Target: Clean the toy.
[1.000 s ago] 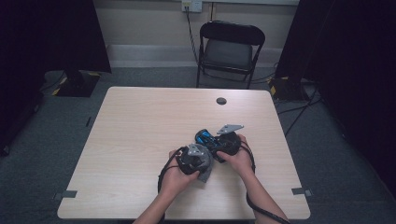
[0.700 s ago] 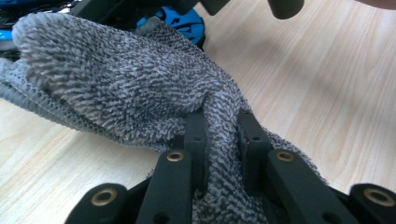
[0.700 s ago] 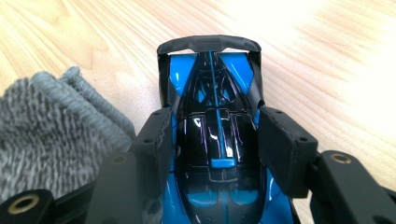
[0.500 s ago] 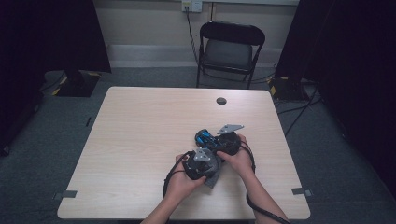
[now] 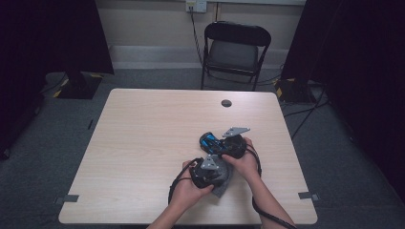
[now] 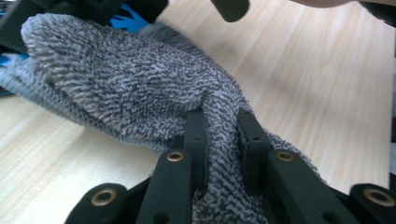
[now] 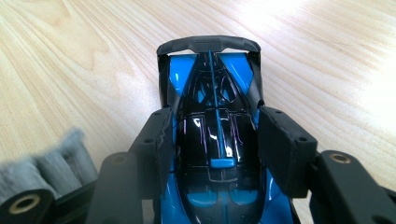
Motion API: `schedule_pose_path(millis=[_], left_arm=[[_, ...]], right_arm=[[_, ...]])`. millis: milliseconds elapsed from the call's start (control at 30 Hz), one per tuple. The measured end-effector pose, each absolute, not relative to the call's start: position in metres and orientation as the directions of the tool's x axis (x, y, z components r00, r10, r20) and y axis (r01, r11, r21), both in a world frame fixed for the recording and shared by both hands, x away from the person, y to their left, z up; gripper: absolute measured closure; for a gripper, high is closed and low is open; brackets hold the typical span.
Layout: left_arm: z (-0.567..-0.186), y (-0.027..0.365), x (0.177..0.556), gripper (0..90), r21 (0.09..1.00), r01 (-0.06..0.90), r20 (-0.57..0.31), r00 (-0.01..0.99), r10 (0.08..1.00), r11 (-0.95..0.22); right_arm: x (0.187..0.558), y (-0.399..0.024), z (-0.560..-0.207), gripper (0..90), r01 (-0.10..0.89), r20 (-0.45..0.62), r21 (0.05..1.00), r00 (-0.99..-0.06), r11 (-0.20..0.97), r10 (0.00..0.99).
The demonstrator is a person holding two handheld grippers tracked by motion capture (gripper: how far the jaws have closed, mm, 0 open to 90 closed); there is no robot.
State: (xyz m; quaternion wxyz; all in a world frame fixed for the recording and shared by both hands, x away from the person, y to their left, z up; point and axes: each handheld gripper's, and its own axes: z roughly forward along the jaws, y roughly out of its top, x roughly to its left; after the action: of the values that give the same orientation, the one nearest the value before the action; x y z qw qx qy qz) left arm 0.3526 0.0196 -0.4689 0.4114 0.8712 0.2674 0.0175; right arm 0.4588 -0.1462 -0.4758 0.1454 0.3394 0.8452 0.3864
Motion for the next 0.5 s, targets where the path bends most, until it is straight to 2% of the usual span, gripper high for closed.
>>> schedule_pose_path(millis=[500], left_arm=[[-0.459,0.021,0.34,77.3,0.733,0.411,-0.191,0.889,0.417,-0.542]], right_arm=[[0.46,-0.146,-0.475,46.5,0.463,0.017,0.749,-0.727,0.473,0.686]])
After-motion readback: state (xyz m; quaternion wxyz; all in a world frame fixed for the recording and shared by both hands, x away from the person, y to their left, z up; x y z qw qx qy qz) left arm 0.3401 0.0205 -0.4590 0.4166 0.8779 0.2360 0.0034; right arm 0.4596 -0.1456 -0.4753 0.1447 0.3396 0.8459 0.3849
